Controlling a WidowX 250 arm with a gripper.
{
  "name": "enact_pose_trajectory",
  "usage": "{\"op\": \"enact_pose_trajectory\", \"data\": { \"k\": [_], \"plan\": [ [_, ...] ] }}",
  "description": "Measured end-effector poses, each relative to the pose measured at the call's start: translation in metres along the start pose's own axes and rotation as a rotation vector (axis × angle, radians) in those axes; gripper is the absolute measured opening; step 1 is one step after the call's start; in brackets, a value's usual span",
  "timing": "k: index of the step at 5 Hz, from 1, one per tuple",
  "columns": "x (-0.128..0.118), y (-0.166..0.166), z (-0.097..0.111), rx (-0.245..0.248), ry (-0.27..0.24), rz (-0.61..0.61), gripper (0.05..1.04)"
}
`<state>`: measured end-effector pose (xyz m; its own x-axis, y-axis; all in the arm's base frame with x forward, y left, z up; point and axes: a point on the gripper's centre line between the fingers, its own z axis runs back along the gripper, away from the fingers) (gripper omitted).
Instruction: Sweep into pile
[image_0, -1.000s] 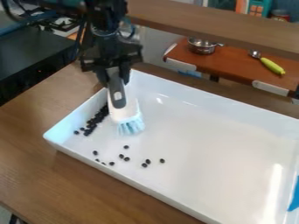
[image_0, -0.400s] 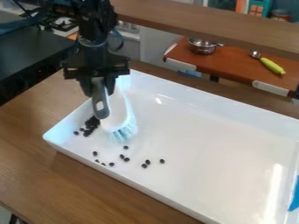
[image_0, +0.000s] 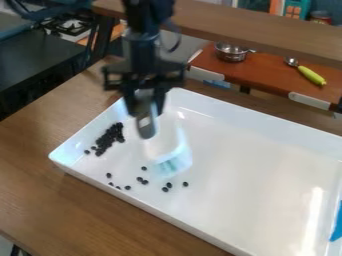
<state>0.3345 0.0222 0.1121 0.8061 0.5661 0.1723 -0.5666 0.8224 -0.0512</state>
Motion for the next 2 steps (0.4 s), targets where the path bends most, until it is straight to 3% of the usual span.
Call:
{"op": "enact_pose_trajectory", "data": {
  "k": [1,2],
  "plan": [
    [-0.003,-0.032,0.037,-0.073,-0.035,-0.014,0.477],
    [-0.026,-0.063,0.045,-0.074,-0.053,-0.098,0.477]
  ]
}}
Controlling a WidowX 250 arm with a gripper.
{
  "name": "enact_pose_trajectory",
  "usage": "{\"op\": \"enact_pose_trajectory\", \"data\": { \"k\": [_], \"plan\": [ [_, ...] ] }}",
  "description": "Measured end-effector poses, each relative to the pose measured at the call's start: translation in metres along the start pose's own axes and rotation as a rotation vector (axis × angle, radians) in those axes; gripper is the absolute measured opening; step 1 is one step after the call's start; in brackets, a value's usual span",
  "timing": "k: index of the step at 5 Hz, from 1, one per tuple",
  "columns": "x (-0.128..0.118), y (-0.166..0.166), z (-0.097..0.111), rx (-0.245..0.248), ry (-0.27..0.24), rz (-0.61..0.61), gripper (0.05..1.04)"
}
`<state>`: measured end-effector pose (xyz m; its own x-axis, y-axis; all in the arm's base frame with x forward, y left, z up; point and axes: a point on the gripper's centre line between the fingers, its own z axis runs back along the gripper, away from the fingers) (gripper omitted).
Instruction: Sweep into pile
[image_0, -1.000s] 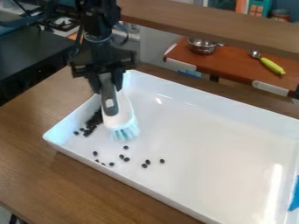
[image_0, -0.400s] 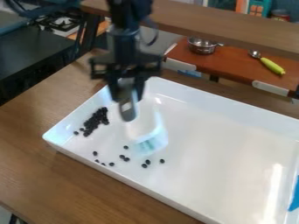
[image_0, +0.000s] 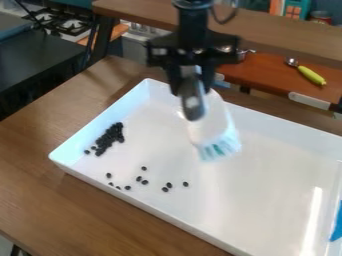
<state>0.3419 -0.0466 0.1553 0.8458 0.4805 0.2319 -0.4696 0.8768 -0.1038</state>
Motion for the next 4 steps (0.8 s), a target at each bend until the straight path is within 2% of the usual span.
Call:
{"op": "enact_pose_trajectory", "data": {
  "k": [1,2,3,4],
  "plan": [
    [-0.017,-0.024,0.000,0.028,-0.039,-0.130,0.477],
    [-0.033,-0.040,-0.029,0.125,-0.041,-0.253,0.477],
    [-0.039,-0.044,-0.041,0.175,-0.073,-0.314,0.477],
    [-0.041,-0.037,-0.056,0.195,-0.081,-0.314,0.477]
  ]
}}
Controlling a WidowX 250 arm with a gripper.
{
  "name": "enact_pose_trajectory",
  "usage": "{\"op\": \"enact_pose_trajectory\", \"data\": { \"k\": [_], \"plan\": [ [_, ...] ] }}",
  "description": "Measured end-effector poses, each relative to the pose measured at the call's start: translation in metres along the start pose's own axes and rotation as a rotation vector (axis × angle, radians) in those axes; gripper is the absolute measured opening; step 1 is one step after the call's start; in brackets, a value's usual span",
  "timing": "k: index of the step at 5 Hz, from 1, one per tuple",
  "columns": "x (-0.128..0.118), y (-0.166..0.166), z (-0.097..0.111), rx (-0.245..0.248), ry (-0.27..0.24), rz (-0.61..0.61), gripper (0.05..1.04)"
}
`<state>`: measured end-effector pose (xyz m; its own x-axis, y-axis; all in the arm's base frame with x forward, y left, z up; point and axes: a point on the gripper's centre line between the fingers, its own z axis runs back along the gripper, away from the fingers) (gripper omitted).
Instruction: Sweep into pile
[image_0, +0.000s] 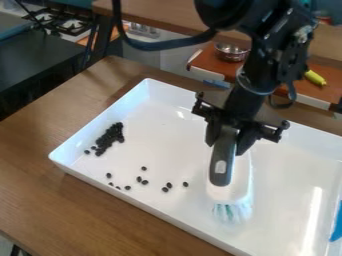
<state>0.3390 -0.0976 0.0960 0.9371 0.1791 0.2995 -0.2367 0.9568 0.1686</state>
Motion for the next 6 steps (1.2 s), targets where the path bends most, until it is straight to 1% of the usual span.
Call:
{"op": "enact_pose_trajectory", "data": {
  "k": [1,2,3,4,5,6],
  "plan": [
    [0.001,0.013,-0.010,0.015,-0.003,0.000,0.477],
    [0.001,0.025,-0.015,0.025,-0.012,-0.002,0.477],
    [-0.002,0.039,-0.018,0.038,-0.008,0.001,0.477],
    [-0.006,0.056,-0.024,0.064,0.006,0.014,0.477],
    [-0.015,0.074,-0.030,0.096,0.038,0.008,0.477],
    [-0.021,0.090,-0.028,0.134,0.059,0.000,0.477]
  ]
}}
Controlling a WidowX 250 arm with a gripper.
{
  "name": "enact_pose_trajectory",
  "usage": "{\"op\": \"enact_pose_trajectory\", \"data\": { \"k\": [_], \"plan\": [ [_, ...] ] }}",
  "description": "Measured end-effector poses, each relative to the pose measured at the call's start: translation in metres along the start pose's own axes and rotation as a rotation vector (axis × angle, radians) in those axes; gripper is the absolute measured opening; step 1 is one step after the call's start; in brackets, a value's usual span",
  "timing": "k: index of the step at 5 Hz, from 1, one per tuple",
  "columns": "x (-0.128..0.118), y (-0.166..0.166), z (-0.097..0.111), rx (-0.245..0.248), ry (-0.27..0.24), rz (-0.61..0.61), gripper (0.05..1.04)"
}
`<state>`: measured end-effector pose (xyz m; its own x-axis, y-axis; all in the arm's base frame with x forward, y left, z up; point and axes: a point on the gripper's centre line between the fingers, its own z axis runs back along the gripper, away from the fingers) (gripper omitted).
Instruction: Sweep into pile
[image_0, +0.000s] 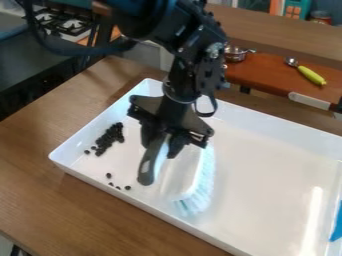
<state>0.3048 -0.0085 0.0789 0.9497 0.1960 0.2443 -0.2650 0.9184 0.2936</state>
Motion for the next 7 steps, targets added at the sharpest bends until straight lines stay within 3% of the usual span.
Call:
{"op": "enact_pose_trajectory", "data": {
  "k": [2,3,4,5,7],
  "plan": [
    [0.004,0.024,-0.001,0.132,-0.063,0.021,0.477],
    [0.009,0.028,-0.007,0.234,-0.075,0.000,0.477],
    [0.015,0.029,-0.009,0.284,-0.069,-0.024,0.477],
    [0.017,0.040,-0.012,0.324,-0.055,-0.029,0.477],
    [0.015,0.069,-0.019,0.348,-0.036,-0.021,0.477]
  ]
}}
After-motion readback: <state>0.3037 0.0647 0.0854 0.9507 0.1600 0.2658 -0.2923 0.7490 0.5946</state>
